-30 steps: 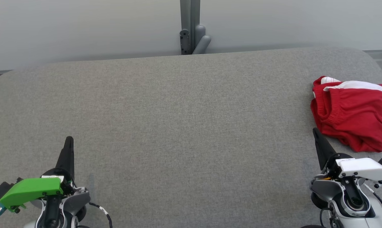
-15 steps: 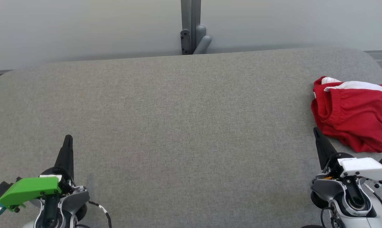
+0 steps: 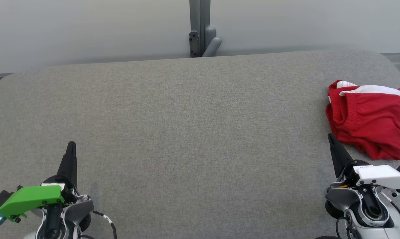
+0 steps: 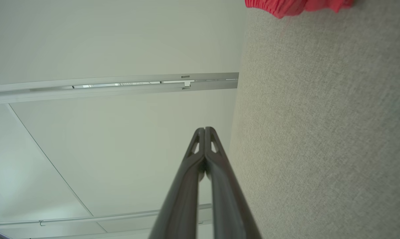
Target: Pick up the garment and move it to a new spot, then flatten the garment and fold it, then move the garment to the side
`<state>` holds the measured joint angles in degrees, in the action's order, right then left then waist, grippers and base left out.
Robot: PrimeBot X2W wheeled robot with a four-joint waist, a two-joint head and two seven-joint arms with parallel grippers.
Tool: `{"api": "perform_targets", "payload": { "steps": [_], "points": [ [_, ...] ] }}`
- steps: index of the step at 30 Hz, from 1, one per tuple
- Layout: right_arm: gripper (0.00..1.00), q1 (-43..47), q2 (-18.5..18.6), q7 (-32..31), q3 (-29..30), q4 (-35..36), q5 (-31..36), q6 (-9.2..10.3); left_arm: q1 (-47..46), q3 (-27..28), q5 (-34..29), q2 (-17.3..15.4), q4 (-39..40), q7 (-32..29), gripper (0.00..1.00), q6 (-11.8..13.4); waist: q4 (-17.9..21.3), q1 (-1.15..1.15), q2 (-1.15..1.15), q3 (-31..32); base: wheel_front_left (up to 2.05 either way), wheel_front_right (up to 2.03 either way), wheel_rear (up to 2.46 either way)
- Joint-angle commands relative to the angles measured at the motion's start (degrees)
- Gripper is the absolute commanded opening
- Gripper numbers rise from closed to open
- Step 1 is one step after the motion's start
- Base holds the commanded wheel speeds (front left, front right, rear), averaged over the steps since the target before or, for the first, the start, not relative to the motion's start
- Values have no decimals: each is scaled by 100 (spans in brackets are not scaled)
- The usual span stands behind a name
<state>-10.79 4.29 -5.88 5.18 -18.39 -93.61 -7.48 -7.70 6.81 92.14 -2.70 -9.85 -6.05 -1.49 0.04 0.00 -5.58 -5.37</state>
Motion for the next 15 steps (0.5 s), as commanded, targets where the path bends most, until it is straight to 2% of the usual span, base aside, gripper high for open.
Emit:
{"api": "perform_targets", "payload": {
  "steps": [1, 15],
  "points": [
    [0, -5, 29, 26, -4, 27, -24, -2, -58, 5, 3, -33, 3, -28, 0, 0, 0, 0, 0, 0, 0, 0, 0],
    [0, 3, 72, 64, -60, 30, -69, -2, -58, 4, 3, -33, 4, -28, 0, 0, 0, 0, 0, 0, 0, 0, 0]
  ]
}}
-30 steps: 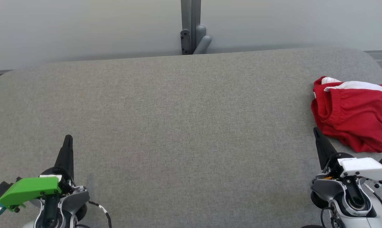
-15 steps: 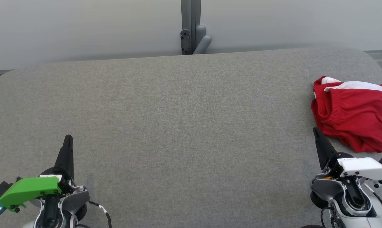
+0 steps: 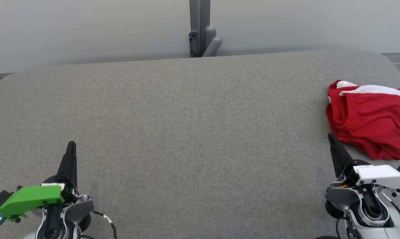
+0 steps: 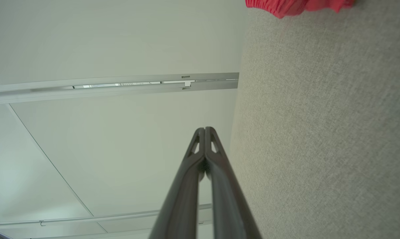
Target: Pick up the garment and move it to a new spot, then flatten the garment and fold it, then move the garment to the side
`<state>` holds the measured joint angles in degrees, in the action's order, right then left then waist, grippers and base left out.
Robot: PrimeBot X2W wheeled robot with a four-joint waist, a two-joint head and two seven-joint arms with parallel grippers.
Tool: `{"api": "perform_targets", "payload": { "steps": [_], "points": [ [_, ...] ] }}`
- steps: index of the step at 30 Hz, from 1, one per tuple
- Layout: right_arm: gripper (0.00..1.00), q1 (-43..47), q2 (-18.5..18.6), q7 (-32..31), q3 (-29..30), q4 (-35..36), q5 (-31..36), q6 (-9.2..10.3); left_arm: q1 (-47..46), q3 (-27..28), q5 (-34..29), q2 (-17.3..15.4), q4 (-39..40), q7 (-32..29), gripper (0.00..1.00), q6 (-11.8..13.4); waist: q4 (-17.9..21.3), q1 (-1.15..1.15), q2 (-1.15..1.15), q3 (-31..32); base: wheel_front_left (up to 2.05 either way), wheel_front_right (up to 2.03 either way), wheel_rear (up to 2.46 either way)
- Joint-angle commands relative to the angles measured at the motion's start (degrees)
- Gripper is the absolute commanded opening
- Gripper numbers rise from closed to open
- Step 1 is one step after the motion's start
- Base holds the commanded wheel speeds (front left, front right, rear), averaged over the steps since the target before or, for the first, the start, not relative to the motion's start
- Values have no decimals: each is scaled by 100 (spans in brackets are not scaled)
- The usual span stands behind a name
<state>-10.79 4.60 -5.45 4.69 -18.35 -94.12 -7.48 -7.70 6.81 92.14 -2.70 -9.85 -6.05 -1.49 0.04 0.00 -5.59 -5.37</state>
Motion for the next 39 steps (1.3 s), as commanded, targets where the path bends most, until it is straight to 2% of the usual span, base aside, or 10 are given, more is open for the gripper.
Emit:
{"api": "perform_targets", "payload": {
  "steps": [1, 39],
  "points": [
    [0, 4, 45, 30, -20, 28, -30, -2, -58, 4, 3, -33, 4, -28, 0, 0, 0, 0, 0, 0, 0, 0, 0],
    [0, 29, 175, 164, -210, 47, -209, -2, -58, 4, 3, -34, 4, -28, 0, 0, 0, 0, 0, -1, 0, 0, 0]
  ]
}}
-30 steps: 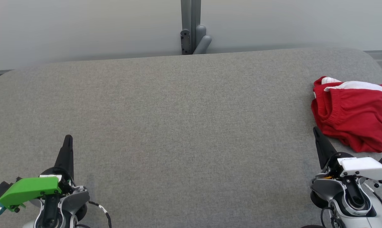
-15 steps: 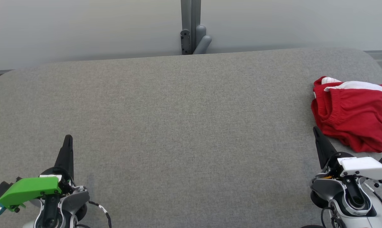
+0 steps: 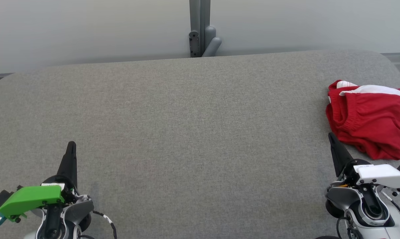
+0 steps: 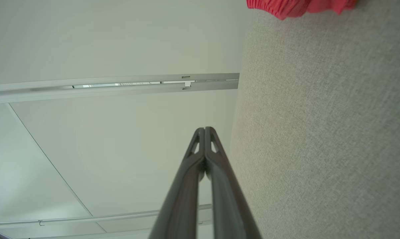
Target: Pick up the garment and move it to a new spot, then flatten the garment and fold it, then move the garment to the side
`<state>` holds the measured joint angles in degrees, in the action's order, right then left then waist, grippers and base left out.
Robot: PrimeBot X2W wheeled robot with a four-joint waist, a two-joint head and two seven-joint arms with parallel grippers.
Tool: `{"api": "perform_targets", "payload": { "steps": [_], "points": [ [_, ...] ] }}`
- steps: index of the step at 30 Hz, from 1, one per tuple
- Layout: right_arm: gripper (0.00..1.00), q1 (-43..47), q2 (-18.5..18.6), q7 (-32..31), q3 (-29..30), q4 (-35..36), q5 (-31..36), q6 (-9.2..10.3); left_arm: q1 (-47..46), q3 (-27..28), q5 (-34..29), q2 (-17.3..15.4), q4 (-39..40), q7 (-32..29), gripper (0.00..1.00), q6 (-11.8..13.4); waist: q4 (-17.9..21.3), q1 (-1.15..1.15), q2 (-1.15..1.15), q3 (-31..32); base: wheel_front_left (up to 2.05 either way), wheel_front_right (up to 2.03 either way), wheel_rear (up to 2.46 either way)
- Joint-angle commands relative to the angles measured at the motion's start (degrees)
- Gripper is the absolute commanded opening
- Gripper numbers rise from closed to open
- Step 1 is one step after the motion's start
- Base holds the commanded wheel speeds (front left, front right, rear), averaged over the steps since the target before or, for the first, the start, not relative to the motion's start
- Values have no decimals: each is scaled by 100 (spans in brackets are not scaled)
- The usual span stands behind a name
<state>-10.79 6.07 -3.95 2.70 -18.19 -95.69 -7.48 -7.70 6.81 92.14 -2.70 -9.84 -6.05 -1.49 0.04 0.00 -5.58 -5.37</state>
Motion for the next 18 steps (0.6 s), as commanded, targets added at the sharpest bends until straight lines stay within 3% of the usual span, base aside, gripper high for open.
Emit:
{"api": "perform_targets", "payload": {
  "steps": [1, 18],
  "points": [
    [0, 30, 33, 21, -19, 31, -60, -2, -58, 4, 3, -34, 3, -28, 0, 0, 0, 0, 0, 0, 0, 0, 0],
    [0, 43, 115, 103, -121, 47, -145, -2, -57, 4, 3, -34, 4, -28, 0, 0, 0, 0, 0, 0, 0, 0, 0]
  ]
}}
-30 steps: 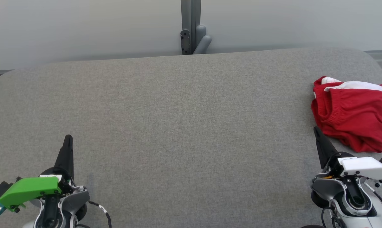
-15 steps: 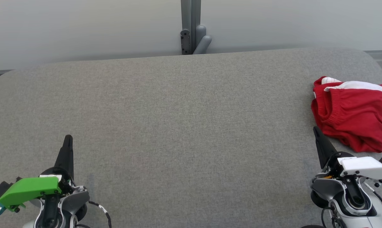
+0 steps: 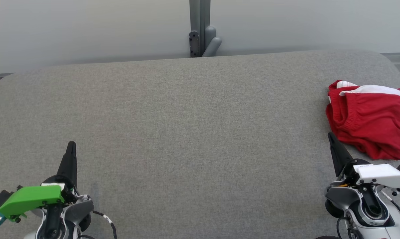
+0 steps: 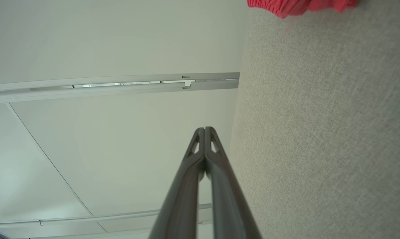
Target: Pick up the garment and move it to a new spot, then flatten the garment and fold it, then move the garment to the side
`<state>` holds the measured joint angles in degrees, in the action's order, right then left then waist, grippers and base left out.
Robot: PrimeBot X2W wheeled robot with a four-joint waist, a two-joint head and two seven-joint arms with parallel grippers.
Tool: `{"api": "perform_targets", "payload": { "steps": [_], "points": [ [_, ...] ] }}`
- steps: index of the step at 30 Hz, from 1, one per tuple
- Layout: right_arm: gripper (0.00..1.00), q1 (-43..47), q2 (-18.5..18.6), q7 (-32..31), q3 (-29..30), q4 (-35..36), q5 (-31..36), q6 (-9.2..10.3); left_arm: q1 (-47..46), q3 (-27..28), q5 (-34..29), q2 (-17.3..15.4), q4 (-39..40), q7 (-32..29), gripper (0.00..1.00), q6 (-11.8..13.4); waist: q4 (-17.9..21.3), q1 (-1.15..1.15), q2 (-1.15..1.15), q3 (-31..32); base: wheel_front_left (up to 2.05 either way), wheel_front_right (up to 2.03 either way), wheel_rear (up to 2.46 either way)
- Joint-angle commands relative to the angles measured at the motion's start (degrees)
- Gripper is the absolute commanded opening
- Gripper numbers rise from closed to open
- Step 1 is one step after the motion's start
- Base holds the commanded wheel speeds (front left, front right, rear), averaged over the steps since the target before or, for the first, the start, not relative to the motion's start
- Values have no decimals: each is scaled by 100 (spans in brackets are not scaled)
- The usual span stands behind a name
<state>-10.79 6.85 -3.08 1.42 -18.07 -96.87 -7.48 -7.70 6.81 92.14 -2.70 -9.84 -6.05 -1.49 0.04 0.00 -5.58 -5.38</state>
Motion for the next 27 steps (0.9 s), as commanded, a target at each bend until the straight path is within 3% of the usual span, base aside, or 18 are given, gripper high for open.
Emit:
{"api": "perform_targets", "payload": {
  "steps": [1, 27],
  "points": [
    [0, 43, 41, 20, -1, 34, -33, -2, -57, 3, 3, -34, 4, -28, 0, 0, 0, 0, 0, 0, 0, 0, 0],
    [0, 63, 197, 184, -222, 63, -233, -2, -56, 3, 3, -34, 6, -28, 0, 1, 0, 0, 0, -1, 0, 0, 0]
  ]
}}
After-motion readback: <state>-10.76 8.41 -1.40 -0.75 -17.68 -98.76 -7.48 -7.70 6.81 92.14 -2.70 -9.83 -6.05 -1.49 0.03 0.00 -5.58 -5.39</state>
